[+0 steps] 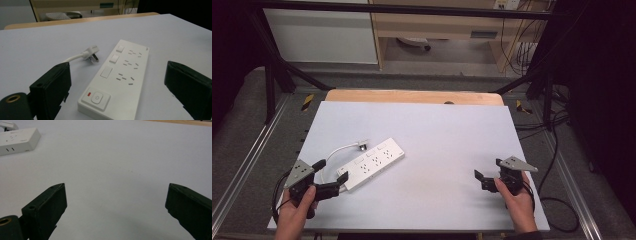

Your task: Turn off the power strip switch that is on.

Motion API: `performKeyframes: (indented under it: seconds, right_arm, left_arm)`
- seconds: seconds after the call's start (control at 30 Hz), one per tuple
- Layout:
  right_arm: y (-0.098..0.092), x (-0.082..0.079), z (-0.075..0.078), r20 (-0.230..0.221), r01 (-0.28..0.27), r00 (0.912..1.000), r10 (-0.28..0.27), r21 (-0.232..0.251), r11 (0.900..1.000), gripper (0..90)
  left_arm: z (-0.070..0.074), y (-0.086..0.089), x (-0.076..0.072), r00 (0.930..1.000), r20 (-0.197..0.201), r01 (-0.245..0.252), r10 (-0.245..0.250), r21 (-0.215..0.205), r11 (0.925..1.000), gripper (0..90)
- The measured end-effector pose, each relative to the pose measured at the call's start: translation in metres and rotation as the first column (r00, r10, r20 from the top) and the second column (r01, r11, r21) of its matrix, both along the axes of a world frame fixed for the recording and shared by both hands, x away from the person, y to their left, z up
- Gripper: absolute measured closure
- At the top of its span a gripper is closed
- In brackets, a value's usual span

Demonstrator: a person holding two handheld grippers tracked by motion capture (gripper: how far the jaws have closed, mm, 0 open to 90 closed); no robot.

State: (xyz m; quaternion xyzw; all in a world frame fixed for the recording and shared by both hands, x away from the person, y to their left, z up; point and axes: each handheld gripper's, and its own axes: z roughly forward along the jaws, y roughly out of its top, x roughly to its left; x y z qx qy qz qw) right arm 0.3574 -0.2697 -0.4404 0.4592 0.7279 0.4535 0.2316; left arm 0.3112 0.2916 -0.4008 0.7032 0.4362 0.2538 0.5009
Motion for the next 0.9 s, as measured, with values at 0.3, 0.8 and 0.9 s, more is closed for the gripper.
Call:
performKeyframes:
  seconds: [0.3,0.8,0.9]
  right_arm:
    - [0.001,-0.003,0.004,0.034,0.001,0.9994,-0.001,0.006,1.000,4.2]
    - [0.001,-0.003,0.005,0.024,0.010,0.9997,-0.010,0.006,1.000,3.4]
    - [0.000,-0.003,0.005,0.027,0.015,0.9995,-0.015,0.008,1.000,3.4]
  left_arm:
    - [0.003,0.001,-0.002,0.9999,0.011,0.003,-0.003,-0.019,0.9998,7.0]
    - [0.017,0.001,-0.007,0.9981,0.042,0.047,-0.045,-0.061,0.9970,5.0]
    - [0.020,0.001,-0.007,0.9978,0.046,0.051,-0.048,-0.082,0.9953,4.8]
